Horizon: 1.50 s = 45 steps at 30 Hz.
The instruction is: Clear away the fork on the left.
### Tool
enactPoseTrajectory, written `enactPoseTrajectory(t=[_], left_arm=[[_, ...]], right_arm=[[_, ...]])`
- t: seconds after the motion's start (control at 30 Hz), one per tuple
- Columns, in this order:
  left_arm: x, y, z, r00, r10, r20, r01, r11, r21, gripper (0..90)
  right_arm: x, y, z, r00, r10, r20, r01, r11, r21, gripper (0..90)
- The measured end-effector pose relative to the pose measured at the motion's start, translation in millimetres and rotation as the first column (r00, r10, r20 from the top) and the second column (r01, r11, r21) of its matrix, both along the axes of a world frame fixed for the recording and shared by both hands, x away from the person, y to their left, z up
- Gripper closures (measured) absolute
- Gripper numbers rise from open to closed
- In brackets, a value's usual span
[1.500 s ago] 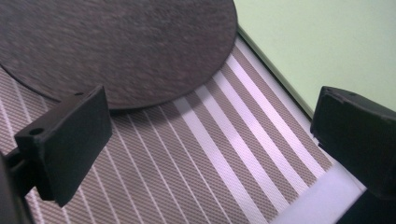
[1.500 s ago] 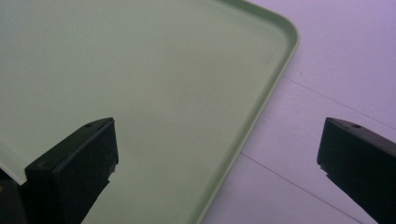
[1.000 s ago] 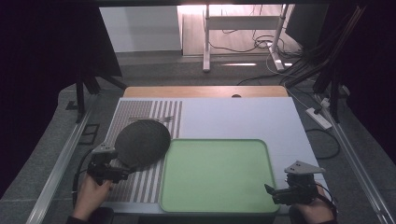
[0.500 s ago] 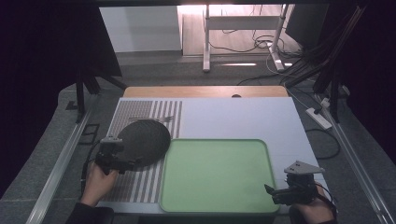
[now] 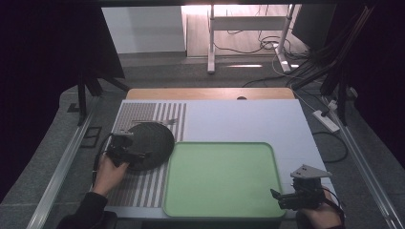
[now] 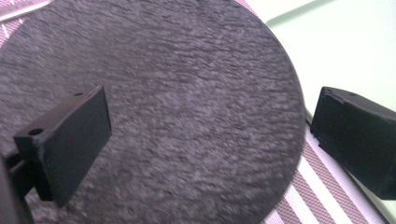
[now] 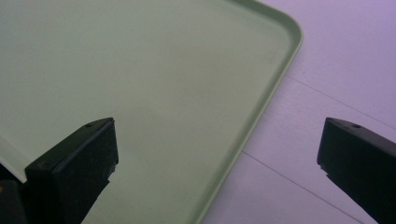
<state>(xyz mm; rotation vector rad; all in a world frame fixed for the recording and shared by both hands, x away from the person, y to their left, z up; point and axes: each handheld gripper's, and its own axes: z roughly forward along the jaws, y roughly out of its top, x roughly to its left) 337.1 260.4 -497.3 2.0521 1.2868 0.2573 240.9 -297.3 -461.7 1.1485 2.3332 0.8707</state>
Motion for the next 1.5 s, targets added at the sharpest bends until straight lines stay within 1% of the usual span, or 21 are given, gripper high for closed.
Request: enactPoseTrajectory(t=[0.17,0.27,0.3,0.37,0.53,0.77,0.93,1.07,1.3,1.43,1.5], left_arm=[[9.1,1.2,-1.0,1.0000,0.006,0.004,-0.006,1.0000,-0.002,0.0],[15.1,1.4,-1.0,0.9999,0.015,0.006,-0.015,0.9998,0.012,0.0],[17.2,1.6,-1.0,0.9998,0.019,0.007,-0.019,0.9998,0.010,0.0],[21.9,2.6,-1.2,0.9996,0.027,0.002,-0.027,0.9996,0.004,0.0],[33.8,6.4,-2.7,0.9987,0.051,-0.007,-0.051,0.9987,0.006,0.0],[51.2,12.8,-5.2,0.9979,0.063,-0.012,-0.063,0.9976,0.028,0.0],[63.2,16.8,-8.4,0.9976,0.065,-0.024,-0.064,0.9975,0.031,0.0],[71.5,19.0,-8.5,0.9977,0.063,-0.024,-0.062,0.9976,0.032,0.0],[86.4,23.5,-9.8,0.9969,0.075,-0.023,-0.074,0.9964,0.041,0.0],[93.6,27.0,-10.4,0.9961,0.085,-0.023,-0.084,0.9957,0.039,0.0],[97.6,28.6,-11.0,0.9961,0.083,-0.028,-0.082,0.9956,0.047,0.0]], right_arm=[[0.1,0.4,-0.4,1.0000,0.002,-0.001,-0.002,1.000,0.000,0.0],[0.1,0.8,-0.4,1.0000,0.007,-0.005,-0.007,1.000,-0.006,0.0],[0.2,0.9,-0.5,1.0000,0.008,-0.005,-0.008,1.000,-0.008,0.0],[0.1,1.1,-0.6,0.9999,0.010,-0.005,-0.010,1.000,-0.009,0.0],[0.1,1.1,-0.6,0.9999,0.011,-0.007,-0.011,1.000,-0.010,0.0],[0.1,1.6,-0.8,0.9999,0.013,-0.009,-0.013,1.000,-0.012,0.0],[0.2,1.7,-0.9,0.9999,0.013,-0.010,-0.013,1.000,-0.013,0.0],[0.2,1.6,-0.9,0.9999,0.014,-0.011,-0.014,1.000,-0.013,0.0],[0.3,1.5,-1.0,0.9998,0.015,-0.012,-0.015,1.000,-0.013,0.0],[0.5,1.5,-1.1,0.9998,0.017,-0.013,-0.017,1.000,-0.014,0.0],[0.6,1.5,-1.1,0.9998,0.017,-0.014,-0.018,1.000,-0.014,0.0]])
